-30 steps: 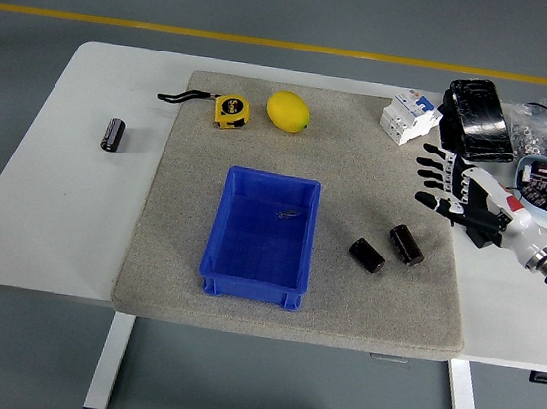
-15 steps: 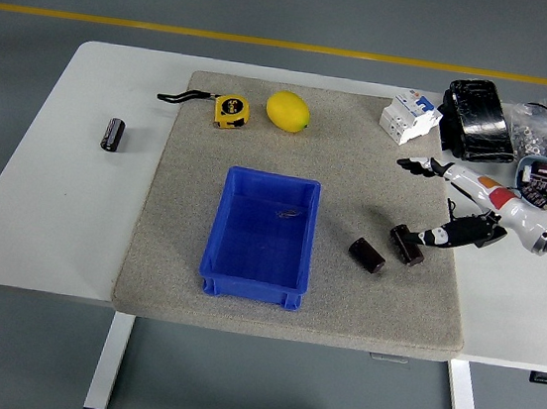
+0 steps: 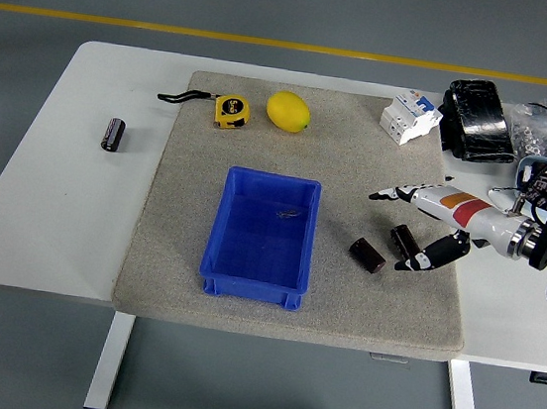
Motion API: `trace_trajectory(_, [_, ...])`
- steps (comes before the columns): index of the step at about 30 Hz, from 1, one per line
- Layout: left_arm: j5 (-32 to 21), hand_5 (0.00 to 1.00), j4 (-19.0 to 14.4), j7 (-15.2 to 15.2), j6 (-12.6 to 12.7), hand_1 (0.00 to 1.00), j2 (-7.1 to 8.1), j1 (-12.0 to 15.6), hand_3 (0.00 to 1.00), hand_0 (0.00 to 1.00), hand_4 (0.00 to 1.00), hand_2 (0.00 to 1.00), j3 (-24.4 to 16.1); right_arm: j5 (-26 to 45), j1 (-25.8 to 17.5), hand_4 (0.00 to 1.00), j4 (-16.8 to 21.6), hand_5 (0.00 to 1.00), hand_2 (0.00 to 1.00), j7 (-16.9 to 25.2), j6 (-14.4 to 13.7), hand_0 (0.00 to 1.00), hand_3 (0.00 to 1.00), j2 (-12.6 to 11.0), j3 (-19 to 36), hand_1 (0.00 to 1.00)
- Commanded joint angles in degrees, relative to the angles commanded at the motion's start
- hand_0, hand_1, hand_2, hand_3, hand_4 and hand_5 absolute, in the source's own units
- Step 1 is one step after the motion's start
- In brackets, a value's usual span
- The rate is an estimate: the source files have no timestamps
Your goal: Pick up the battery,place it into the box
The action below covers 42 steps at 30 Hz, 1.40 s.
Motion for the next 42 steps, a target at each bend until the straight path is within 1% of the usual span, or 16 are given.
trace_trajectory(5, [0.31, 0.998, -0.03, 0.11, -0.03, 0.733, 0.04, -0.14, 0.824, 0.703, 0.716, 0.853, -0.19, -3.51, 1.61, 0.998, -3.36, 0.203, 0.841, 0.64, -1.34, 0.846, 0.878, 1.07, -2.16, 0.815])
trace_trajectory(6, [0.3, 0.998, -0.04, 0.11, -0.03, 0.731, 0.05, -0.17, 0.823, 0.7, 0.715, 0.85, -0.16, -4.06, 1.77, 0.998, -3.94, 0.14, 0.814, 0.73, -1.53, 0.805, 0.842, 1.21, -2.42, 0.78])
trace_trajectory(7, [0.26, 0.998, -0.05, 0.1, -0.03, 0.731, 0.06, -0.23, 0.823, 0.7, 0.715, 0.85, -0.14, -4.56, 1.9, 0.998, -4.66, 0.14, 0.814, 0.84, -1.82, 0.805, 0.842, 1.35, -2.73, 0.78])
trace_trajectory(11, [0.3, 0.998, -0.05, 0.1, -0.04, 0.731, 0.05, -0.3, 0.823, 0.7, 0.715, 0.85, -0.18, -5.01, 1.93, 0.998, -6.54, 0.14, 0.814, 1.01, -2.44, 0.805, 0.842, 1.51, -3.63, 0.78])
trace_trajectory(12, [0.3, 0.998, -0.06, 0.1, -0.04, 0.728, 0.05, -0.31, 0.823, 0.7, 0.717, 0.846, -0.17, -4.98, 1.9, 0.953, -6.97, 0.098, 0.791, 1.05, -2.62, 0.78, 0.82, 1.53, -3.81, 0.761])
trace_trajectory(17, [0.69, 0.998, -0.11, 0.24, -0.1, 0.728, 0.01, -0.38, 0.823, 0.7, 0.717, 0.846, -0.34, -4.31, 1.77, 0.953, -9.8, 0.098, 0.791, 1.54, -4.11, 0.78, 0.82, 2.12, -3.92, 0.761])
trace_trajectory(18, [0.72, 0.998, -0.13, 0.25, -0.13, 0.726, 0.03, -0.42, 0.823, 0.699, 0.715, 0.842, -0.28, -3.8, 1.77, 0.842, -10.57, 0.055, 0.754, 1.85, -4.76, 0.749, 0.799, 2.31, -3.91, 0.732])
trace_trajectory(19, [0.77, 0.998, -0.14, 0.25, -0.15, 0.726, 0.05, -0.44, 0.823, 0.699, 0.715, 0.842, -0.27, -3.61, 1.79, 0.842, -10.98, 0.055, 0.754, 2.03, -5.14, 0.749, 0.799, 2.42, -3.92, 0.732])
trace_trajectory(23, [0.92, 0.998, -0.16, 0.29, -0.17, 0.726, 0.04, -0.51, 0.823, 0.699, 0.715, 0.842, -0.3, -3.72, 1.92, 0.842, -11.87, 0.055, 0.754, 2.52, -6.32, 0.749, 0.799, 2.74, -4.18, 0.732])
trace_trajectory(24, [0.95, 0.998, -0.17, 0.29, -0.18, 0.724, 0.05, -0.51, 0.822, 0.699, 0.717, 0.845, -0.31, -3.87, 1.93, 0.811, -11.97, 0.045, 0.73, 2.57, -6.49, 0.704, 0.777, 2.8, -4.24, 0.691])
trace_trajectory(29, [1.04, 0.998, -0.21, 0.33, -0.21, 0.724, 0.05, -0.51, 0.822, 0.699, 0.717, 0.845, -0.31, -4.25, 1.94, 0.811, -12.93, 0.045, 0.73, 2.78, -7.04, 0.704, 0.777, 3.33, -4.45, 0.691])
trace_trajectory(30, [1.05, 0.998, -0.22, 0.34, -0.22, 0.723, 0.05, -0.51, 0.822, 0.696, 0.719, 0.839, -0.32, -4.28, 1.94, 0.788, -13.08, 0.028, 0.712, 2.8, -7.08, 0.678, 0.76, 3.41, -4.46, 0.67])
trace_trajectory(35, [1.32, 0.998, -0.24, 0.42, -0.27, 0.723, 0.12, -0.58, 0.822, 0.696, 0.719, 0.839, -0.41, -4.35, 1.93, 0.788, -13.48, 0.028, 0.712, 2.95, -7.58, 0.678, 0.76, 3.66, -4.42, 0.67])
trace_trajectory(36, [1.36, 0.998, -0.25, 0.43, -0.27, 0.722, 0.12, -0.59, 0.822, 0.694, 0.719, 0.839, -0.45, -4.35, 1.93, 0.657, -13.5, 0.002, 0.632, 2.96, -7.61, 0.617, 0.675, 3.68, -4.39, 0.613])
trace_trajectory(41, [1.57, 0.998, -0.23, 0.45, -0.29, 0.722, 0.12, -0.54, 0.822, 0.694, 0.719, 0.839, -0.58, -4.29, 1.8, 0.657, -13.42, 0.002, 0.632, 3.05, -7.71, 0.617, 0.675, 3.68, -4.09, 0.613])
trace_trajectory(42, [1.71, 0.998, -0.22, 0.49, -0.29, 0.719, 0.11, -0.55, 0.822, 0.695, 0.718, 0.838, -0.7, -4.28, 1.79, 0.575, -13.36, 0.002, 0.592, 3.05, -7.72, 0.562, 0.622, 3.64, -4.04, 0.553])
